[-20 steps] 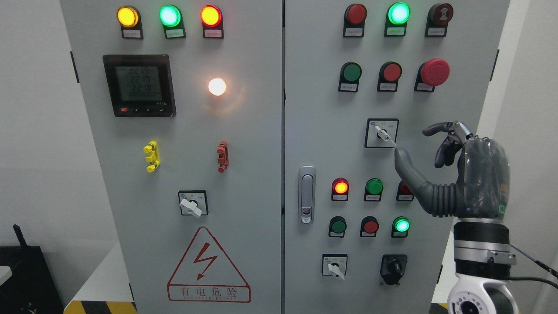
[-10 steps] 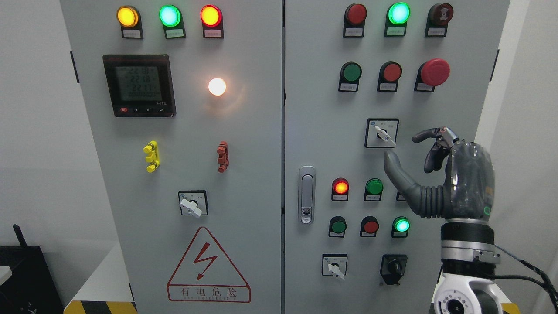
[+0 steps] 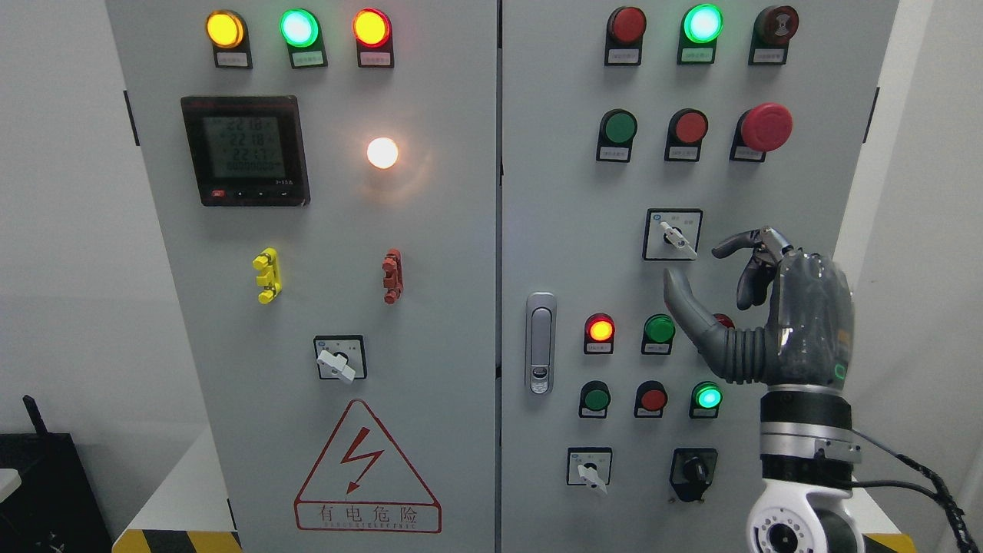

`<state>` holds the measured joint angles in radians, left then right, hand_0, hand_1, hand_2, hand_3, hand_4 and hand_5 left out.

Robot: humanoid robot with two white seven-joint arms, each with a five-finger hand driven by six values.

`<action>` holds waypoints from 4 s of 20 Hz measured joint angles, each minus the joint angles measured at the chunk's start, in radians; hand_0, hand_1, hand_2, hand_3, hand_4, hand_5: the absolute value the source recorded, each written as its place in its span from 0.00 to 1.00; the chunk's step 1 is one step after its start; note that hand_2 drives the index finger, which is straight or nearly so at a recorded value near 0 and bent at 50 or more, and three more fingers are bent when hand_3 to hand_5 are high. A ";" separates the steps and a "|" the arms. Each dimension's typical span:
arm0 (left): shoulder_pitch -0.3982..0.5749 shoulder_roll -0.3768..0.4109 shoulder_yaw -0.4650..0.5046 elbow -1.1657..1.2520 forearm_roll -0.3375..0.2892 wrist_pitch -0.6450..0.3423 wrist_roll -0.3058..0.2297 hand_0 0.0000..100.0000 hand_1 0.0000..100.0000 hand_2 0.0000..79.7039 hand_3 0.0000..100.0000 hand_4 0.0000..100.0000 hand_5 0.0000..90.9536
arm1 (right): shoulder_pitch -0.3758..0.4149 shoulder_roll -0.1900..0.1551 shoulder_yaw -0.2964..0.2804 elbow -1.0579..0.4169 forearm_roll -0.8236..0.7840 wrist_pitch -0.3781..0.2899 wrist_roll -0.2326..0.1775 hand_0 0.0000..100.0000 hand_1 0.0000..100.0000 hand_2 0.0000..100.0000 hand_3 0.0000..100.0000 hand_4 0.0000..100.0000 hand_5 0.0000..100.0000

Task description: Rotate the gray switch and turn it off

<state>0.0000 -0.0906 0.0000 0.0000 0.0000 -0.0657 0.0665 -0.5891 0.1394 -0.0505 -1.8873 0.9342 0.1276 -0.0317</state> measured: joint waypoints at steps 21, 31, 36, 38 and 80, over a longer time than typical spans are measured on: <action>0.000 0.000 0.000 0.000 0.000 0.000 0.000 0.12 0.39 0.00 0.00 0.00 0.00 | -0.060 0.002 0.010 0.060 -0.001 0.058 -0.002 0.12 0.50 0.55 1.00 1.00 1.00; 0.000 0.000 0.000 0.000 0.000 0.000 0.000 0.12 0.39 0.00 0.00 0.00 0.00 | -0.081 0.002 0.011 0.090 -0.001 0.071 -0.006 0.12 0.50 0.57 1.00 1.00 1.00; 0.000 0.000 0.000 0.000 0.000 0.000 0.000 0.12 0.39 0.00 0.00 0.00 0.00 | -0.084 0.002 0.011 0.099 -0.001 0.074 -0.004 0.13 0.50 0.57 1.00 1.00 1.00; 0.000 0.000 0.000 0.000 0.000 0.000 0.000 0.12 0.39 0.00 0.00 0.00 0.00 | -0.087 0.002 0.011 0.102 -0.001 0.074 -0.003 0.13 0.50 0.57 1.00 1.00 1.00; 0.000 0.000 0.000 0.000 0.000 0.000 0.000 0.12 0.39 0.00 0.00 0.00 0.00 | -0.113 0.002 0.024 0.116 0.000 0.092 0.004 0.16 0.48 0.65 1.00 1.00 1.00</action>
<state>0.0000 -0.0906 0.0000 0.0000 0.0000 -0.0656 0.0665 -0.7023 0.1416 -0.0264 -1.7716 0.9343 0.2195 -0.0275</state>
